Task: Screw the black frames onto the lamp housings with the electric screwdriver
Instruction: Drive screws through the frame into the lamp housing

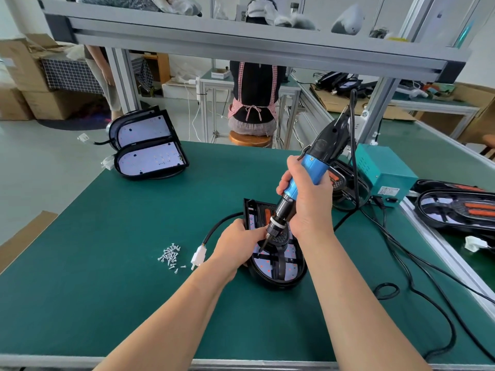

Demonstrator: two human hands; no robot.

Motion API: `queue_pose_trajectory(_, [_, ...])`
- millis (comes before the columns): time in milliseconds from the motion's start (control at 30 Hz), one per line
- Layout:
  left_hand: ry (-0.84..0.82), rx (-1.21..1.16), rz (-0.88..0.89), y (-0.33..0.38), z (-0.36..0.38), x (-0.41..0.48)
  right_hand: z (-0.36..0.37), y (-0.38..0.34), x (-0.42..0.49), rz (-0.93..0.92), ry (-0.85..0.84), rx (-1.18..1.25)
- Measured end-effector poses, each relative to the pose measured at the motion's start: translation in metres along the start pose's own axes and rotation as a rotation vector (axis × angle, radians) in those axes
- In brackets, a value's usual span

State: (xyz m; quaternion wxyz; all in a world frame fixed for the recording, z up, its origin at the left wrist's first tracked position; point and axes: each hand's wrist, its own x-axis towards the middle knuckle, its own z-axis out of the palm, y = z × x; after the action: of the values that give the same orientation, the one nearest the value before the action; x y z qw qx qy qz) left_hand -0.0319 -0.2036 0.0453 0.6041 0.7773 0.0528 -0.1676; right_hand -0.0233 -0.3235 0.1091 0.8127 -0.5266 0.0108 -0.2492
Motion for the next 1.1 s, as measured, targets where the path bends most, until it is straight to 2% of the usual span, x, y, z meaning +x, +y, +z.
queue_pose_trajectory(267, [-0.003, -0.012, 0.004, -0.002, 0.000, 0.002, 0.009, -0.003, -0.012, -0.106, -0.115, -0.092])
queue_pose_trajectory(533, [0.044, 0.018, -0.012, -0.005, 0.001, 0.008, 0.020, 0.000, -0.023, -0.174, -0.141, -0.100])
queue_pose_trajectory(767, [0.076, -0.001, -0.010, -0.008, 0.003, 0.012, 0.016, -0.001, -0.020, -0.141, -0.152, -0.089])
queue_pose_trajectory(967, [0.097, 0.046, -0.003, -0.016, 0.002, 0.021, 0.018, 0.002, -0.019, -0.106, -0.271, -0.098])
queue_pose_trajectory(1100, [0.085, 0.058, 0.006, -0.014, 0.002, 0.017, 0.012, -0.001, -0.019, -0.067, -0.277, -0.057])
